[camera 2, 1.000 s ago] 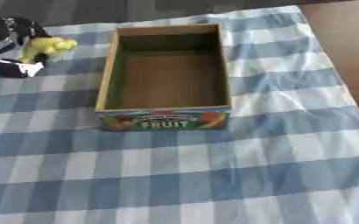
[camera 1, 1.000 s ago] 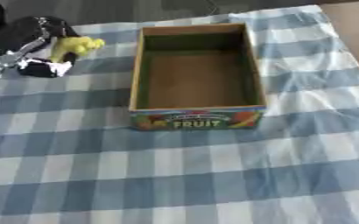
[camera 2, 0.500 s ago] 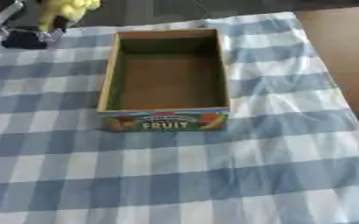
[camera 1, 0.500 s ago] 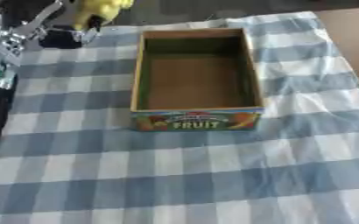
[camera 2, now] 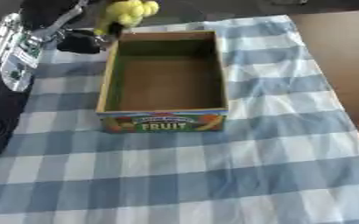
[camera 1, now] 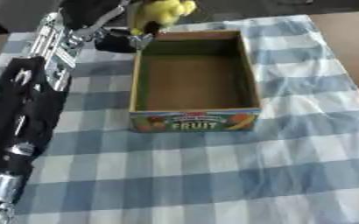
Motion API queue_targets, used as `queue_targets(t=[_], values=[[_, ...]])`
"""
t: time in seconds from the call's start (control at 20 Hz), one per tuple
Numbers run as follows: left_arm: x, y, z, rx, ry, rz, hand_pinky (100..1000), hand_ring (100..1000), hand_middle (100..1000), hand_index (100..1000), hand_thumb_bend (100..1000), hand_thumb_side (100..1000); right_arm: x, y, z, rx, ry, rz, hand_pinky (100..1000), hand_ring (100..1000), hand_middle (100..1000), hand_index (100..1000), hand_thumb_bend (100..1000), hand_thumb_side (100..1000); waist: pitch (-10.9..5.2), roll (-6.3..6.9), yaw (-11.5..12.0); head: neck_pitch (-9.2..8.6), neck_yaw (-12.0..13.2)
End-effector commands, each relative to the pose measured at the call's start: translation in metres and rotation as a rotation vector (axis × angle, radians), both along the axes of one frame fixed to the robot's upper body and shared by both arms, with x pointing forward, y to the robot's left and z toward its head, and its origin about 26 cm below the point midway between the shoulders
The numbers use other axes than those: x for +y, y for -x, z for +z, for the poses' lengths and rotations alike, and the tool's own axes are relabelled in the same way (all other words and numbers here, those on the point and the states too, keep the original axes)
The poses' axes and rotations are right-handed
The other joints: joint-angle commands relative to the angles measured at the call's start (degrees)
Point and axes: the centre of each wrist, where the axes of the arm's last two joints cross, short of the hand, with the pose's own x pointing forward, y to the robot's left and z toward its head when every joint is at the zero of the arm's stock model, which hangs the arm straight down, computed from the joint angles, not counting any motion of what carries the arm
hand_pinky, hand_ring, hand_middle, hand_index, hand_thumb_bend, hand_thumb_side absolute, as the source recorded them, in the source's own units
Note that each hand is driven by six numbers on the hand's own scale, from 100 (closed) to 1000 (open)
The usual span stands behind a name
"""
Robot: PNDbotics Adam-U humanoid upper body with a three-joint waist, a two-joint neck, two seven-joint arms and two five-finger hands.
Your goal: Pick up objects on the table and place them in the box.
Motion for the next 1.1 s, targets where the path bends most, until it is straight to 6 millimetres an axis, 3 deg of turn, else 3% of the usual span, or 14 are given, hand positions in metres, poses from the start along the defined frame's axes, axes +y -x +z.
queue_targets(t=[0.05, 0.75, 1.1], values=[[-0.003, -0.001, 0.005, -0.011, -0.065, -0.006, 456, 564, 586, 657, 100, 310, -0.001, 0.002, 0.009, -0.038, -0.021, -0.011, 950, 871, 617, 855, 100, 738, -0.99, -0.18, -0.21, 0.28, -0.21], [-0.006, -0.025, -0.007, 0.11, -0.302, 0.142, 526, 598, 588, 690, 100, 260, 0.007, -0.001, 0.014, -0.067, -0.086, 0.006, 955, 869, 617, 854, 100, 737, 0.02, 0.31, -4.64, -0.3, 3.12], [-0.008, -0.027, -0.016, 0.143, -0.375, 0.194, 606, 666, 625, 730, 100, 255, 0.008, -0.001, 0.014, -0.066, -0.097, 0.002, 957, 870, 616, 853, 100, 738, -0.04, 0.46, -4.89, 0.05, 3.35]])
